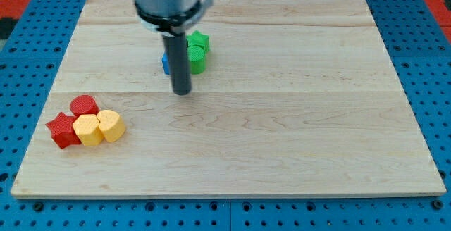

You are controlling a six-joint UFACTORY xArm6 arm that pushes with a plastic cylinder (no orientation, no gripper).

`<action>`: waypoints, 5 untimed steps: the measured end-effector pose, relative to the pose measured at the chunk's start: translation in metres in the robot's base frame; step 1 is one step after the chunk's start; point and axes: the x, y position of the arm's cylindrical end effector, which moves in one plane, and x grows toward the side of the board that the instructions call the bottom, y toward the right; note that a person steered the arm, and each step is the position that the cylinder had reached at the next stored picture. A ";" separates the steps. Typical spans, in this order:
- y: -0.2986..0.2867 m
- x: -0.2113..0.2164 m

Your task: Slide green circle and green star a bit up

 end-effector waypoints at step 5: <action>0.029 -0.070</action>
